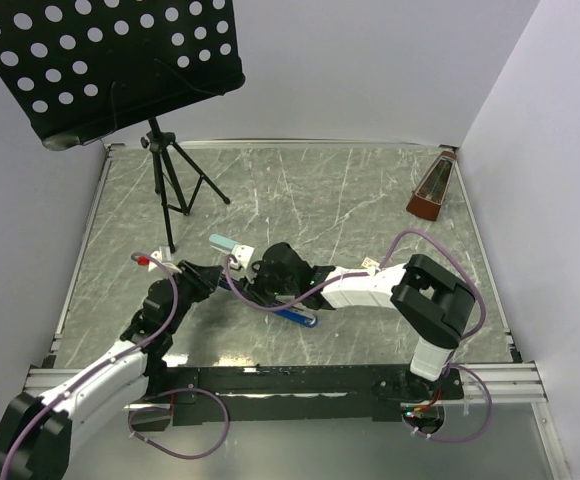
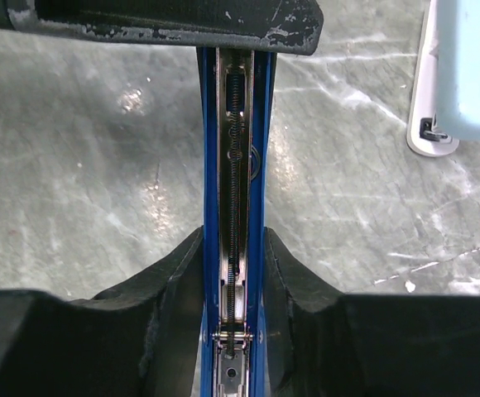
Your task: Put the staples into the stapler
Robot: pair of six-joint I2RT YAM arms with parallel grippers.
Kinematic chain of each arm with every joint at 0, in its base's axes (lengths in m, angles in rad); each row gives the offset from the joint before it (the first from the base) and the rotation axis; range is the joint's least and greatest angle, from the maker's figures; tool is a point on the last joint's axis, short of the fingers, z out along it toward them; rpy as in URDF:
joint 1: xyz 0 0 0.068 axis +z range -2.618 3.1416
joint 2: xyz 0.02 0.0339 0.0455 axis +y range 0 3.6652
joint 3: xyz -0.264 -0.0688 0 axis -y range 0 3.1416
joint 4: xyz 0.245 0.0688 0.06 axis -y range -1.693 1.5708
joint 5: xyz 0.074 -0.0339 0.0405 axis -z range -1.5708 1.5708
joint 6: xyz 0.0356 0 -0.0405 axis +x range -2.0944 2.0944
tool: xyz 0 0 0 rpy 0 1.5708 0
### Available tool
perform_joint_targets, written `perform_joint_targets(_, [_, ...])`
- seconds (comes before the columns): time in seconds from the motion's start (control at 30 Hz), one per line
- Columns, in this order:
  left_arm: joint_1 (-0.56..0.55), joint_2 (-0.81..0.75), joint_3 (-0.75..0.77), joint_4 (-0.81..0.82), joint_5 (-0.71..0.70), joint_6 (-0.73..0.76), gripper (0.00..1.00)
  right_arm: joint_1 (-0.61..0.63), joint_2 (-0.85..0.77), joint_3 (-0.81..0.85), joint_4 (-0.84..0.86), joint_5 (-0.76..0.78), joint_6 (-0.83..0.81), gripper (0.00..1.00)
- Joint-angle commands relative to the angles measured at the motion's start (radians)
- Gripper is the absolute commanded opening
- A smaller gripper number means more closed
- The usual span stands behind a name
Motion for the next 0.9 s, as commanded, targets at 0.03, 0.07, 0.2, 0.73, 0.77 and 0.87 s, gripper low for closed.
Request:
perform_joint_targets(0.03, [-0.022,-0.098,0.065,-0.149,-0.193,0.082,0.09,-0.014,-0.111,0.028,-0.044,0.052,0.071,0.43])
perform_joint_targets(0.07, [-0.035,-0.107,0.071,-0.183,-0.211,0.083,0.08,-0.019,-0.123,0.020,-0.057,0.054,0.084,0.45])
perform_joint_targets(0.2, [-0.084,-0.126,0.088,-0.235,-0.302,0.110,0.07,-0.034,-0.182,-0.009,-0.101,0.074,0.139,0.48])
perform_joint_targets(0.73, [-0.329,-0.089,0.221,-0.386,-0.659,0.119,0.05,-0.216,-0.430,-0.242,-0.265,0.075,0.732,0.48])
perform_joint_targets(0.77, [-0.355,-0.082,0.229,-0.398,-0.673,0.114,0.05,-0.221,-0.433,-0.266,-0.243,0.071,0.760,0.48])
perform_joint_targets(0.87, [-0.406,-0.052,0.257,-0.410,-0.713,0.113,0.06,-0.235,-0.429,-0.302,-0.213,0.061,0.831,0.47])
